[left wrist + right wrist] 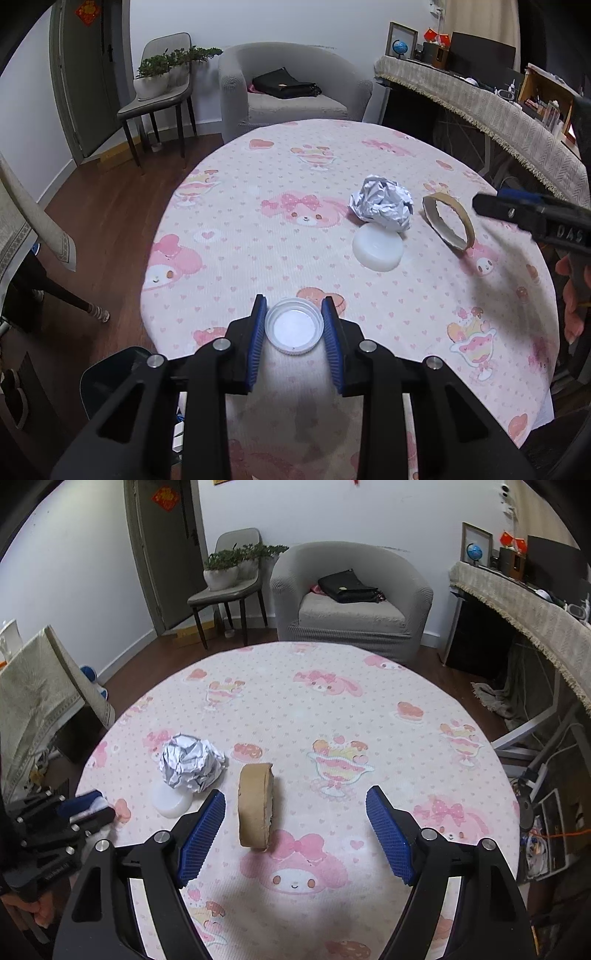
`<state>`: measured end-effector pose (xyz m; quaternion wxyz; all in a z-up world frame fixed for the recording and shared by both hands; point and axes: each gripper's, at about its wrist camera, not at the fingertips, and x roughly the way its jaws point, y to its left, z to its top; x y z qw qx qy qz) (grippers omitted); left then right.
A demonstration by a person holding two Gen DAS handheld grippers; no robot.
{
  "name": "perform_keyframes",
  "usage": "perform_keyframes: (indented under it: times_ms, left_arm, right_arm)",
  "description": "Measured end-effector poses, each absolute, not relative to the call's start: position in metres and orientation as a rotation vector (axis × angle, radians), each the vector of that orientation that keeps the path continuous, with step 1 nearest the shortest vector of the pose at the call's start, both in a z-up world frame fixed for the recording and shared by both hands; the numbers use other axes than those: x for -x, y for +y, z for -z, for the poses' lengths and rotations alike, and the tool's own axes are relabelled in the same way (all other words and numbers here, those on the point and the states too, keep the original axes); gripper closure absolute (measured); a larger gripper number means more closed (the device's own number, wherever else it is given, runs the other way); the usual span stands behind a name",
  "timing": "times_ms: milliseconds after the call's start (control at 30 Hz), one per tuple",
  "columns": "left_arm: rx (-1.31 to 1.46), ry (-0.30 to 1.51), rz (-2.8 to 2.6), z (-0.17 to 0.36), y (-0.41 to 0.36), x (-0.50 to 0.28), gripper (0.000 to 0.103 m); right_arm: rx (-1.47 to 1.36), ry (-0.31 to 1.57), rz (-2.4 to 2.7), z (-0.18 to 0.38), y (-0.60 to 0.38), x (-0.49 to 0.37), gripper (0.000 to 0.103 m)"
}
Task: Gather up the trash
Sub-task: 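Grasp the clear plastic cup with the left gripper while the right grasps the cardboard ring, then carry the plastic cup with the left gripper while the right carries the ring to the bin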
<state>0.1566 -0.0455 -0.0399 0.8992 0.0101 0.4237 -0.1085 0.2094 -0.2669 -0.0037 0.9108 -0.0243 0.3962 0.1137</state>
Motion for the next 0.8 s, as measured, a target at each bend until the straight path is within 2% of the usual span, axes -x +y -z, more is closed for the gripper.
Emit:
perform_keyframes:
  times_ms: [267, 367, 433, 600, 633, 800]
  left_arm:
    - [0.021, 0.861, 0.218, 0.031, -0.034, -0.154, 0.07]
    - [0.028, 0.857, 0.217, 0.028, -0.031, -0.153, 0.07]
    - [0.031, 0.854, 0.216, 0.027, -0.029, -0.152, 0.07]
    - [0.038, 0.846, 0.211, 0.022, -0.02, -0.148, 0.07]
    - [0.04, 0.844, 0.209, 0.022, -0.018, -0.148, 0.07]
    - [0.056, 0.832, 0.196, 0.016, -0.002, -0.143, 0.07]
  right_arm:
    - [0.092, 0.847, -0.264, 0.014, -0.25, -0.213, 0.025]
    - [0.109, 0.876, -0.277, 0.02, -0.243, -0.214, 0.04]
    - [0.115, 0.895, -0.284, 0.024, -0.24, -0.215, 0.056]
    - [0.127, 0.931, -0.283, 0.033, -0.232, -0.219, 0.073]
    - [0.127, 0.937, -0.276, 0.034, -0.231, -0.219, 0.082]
    - [0.117, 0.922, -0.248, 0.028, -0.226, -0.221, 0.085]
